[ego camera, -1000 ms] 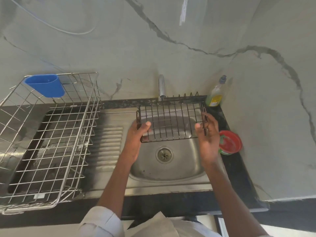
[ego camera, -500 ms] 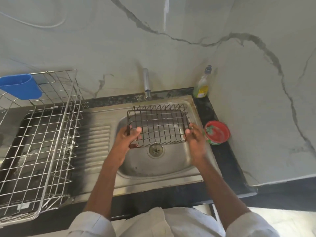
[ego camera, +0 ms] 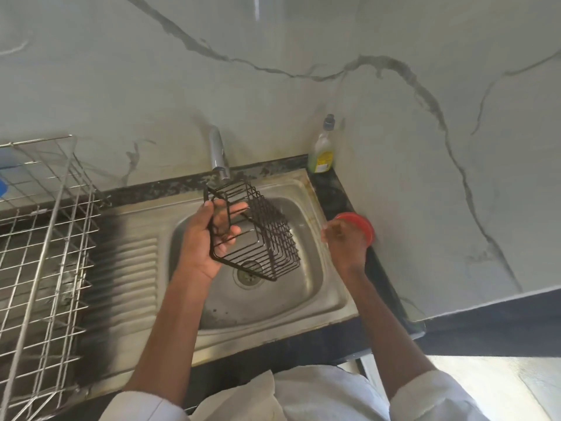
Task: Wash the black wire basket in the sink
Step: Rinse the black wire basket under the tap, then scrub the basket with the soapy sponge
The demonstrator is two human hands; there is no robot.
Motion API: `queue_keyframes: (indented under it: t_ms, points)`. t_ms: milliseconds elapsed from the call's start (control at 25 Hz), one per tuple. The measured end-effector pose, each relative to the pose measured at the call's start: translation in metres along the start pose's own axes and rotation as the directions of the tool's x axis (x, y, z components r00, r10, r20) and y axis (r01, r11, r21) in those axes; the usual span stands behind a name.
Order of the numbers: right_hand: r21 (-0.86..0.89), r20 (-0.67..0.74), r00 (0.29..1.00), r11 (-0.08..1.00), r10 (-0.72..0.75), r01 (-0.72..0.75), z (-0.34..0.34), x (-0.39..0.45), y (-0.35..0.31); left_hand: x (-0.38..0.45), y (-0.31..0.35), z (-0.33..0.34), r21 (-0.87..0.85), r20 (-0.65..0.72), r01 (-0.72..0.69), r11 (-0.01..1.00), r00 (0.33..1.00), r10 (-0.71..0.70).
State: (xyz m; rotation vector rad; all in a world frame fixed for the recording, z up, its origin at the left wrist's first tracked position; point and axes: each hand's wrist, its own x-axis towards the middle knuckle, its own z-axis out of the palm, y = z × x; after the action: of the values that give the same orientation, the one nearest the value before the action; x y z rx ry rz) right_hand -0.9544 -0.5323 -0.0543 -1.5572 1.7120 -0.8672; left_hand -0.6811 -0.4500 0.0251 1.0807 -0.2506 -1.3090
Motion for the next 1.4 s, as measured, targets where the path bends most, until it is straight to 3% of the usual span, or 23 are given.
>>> queue_keyframes:
  t_ms: [80,200,320,480,680,1000,1120,1240,1320,1400]
  points:
    - [-0.272,-0.109,0.994,0.962,-0.015,-0.016,-0.013,0.022,0.000,0.003,-0.012,0.013,0.079,-0.011,-0.027,0.997,1.000,0.028]
    - [-0.523,0.028,0.999,0.852,0.034,-0.015,-0.012,0.052,0.018,0.008,-0.030,0.026,0.142,-0.024,-0.008,0.990,1.000,0.011]
    - [-0.619,0.137,0.988,0.785,0.066,0.033,-0.003,0.062,0.026,0.013,-0.041,0.033,0.214,-0.030,0.027,0.977,0.999,-0.021]
    - [-0.586,0.047,0.989,0.806,0.138,-0.085,-0.006,0.070,0.026,0.016,-0.052,0.034,0.170,-0.028,0.097,0.981,0.995,-0.094]
    - [-0.598,0.154,0.987,0.799,0.034,0.066,-0.002,0.072,0.038,0.015,-0.069,0.041,0.022,-0.040,0.176,0.984,0.984,-0.175]
    - [-0.620,0.159,0.985,0.783,0.060,0.052,-0.009,0.082,0.046,0.017,-0.057,0.024,-0.163,0.047,0.209,0.964,0.978,-0.204]
    - [-0.620,0.230,0.972,0.777,0.047,0.109,-0.014,0.083,0.044,0.016,-0.061,0.025,-0.164,0.075,0.246,0.955,0.969,-0.236]
    - [-0.626,0.138,0.988,0.779,0.066,0.036,-0.025,0.082,0.039,0.015,-0.066,0.024,-0.170,0.091,0.273,0.947,0.961,-0.261]
    - [-0.510,0.002,0.998,0.858,0.070,-0.059,-0.035,0.073,0.022,0.015,-0.066,0.021,-0.191,0.107,0.290,0.938,0.956,-0.274]
    - [-0.198,-0.100,0.982,0.964,0.159,-0.176,-0.041,0.055,-0.004,0.017,-0.066,0.017,-0.218,0.130,0.300,0.929,0.952,-0.277]
